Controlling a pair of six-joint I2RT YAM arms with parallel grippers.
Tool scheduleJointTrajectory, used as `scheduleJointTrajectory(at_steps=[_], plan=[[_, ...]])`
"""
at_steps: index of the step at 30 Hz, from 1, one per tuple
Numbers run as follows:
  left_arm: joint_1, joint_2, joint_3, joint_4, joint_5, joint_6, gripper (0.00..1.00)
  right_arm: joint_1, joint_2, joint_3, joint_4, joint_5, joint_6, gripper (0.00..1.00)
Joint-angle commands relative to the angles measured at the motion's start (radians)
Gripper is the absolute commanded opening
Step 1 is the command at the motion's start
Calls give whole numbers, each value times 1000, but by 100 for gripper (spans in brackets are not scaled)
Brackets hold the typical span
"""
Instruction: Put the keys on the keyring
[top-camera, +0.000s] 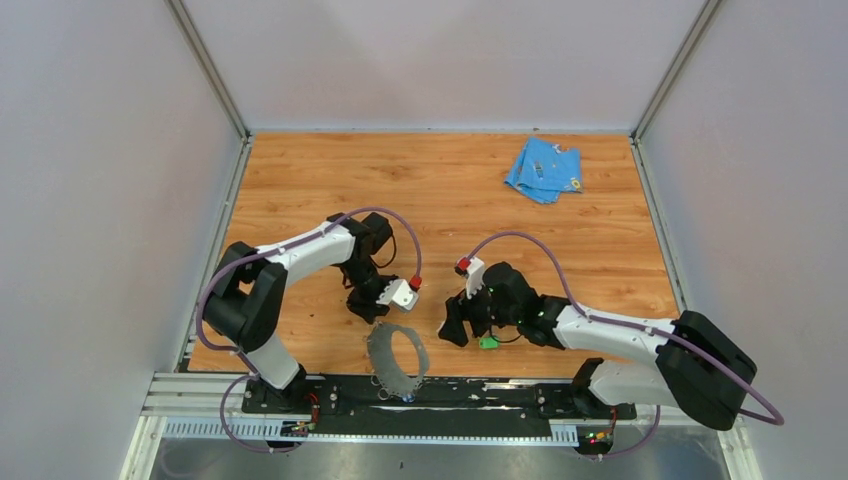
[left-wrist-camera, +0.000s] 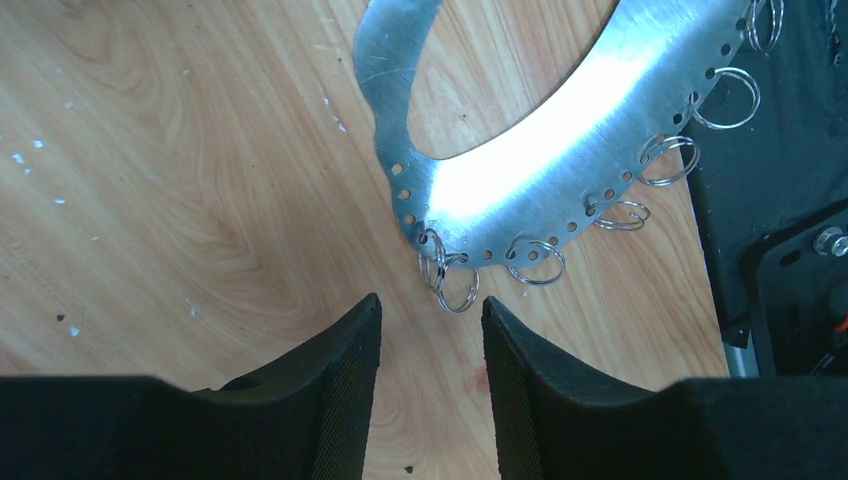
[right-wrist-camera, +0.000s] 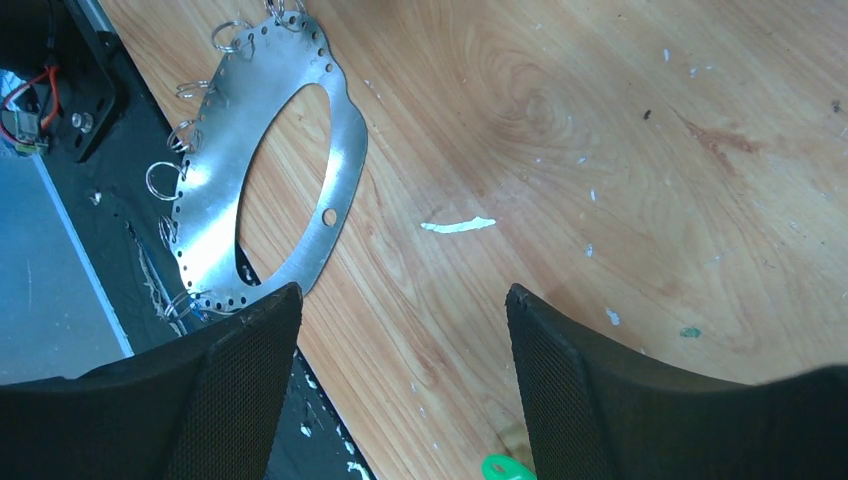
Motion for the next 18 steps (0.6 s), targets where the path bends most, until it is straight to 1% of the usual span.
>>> scheduleJointTrajectory(at_steps=[1, 8, 11, 13, 15, 17, 18], plan=[[-30, 28, -16, 9, -27, 43, 43, -33, -25, -30, 97, -37, 39, 77], [-64, 36, -48, 106, -62, -7, 38, -72, -64, -71, 112, -40, 65, 77], [-76, 44, -53, 119, -64, -14, 36, -85, -72, -86, 125, -44, 79, 77], [-80, 48, -60, 132, -70, -17, 33, -93, -72, -90, 125, -48, 81, 76], [-82, 47, -67, 147, -78, -22, 24, -102, -75, -94, 128, -55, 83, 76], [-83, 47, -67, 157, -81, -31, 7, -108, -77, -94, 131, -64, 81, 76], [-84, 47, -61, 160, -82, -39, 0, -110, -77, -92, 131, -71, 80, 76]])
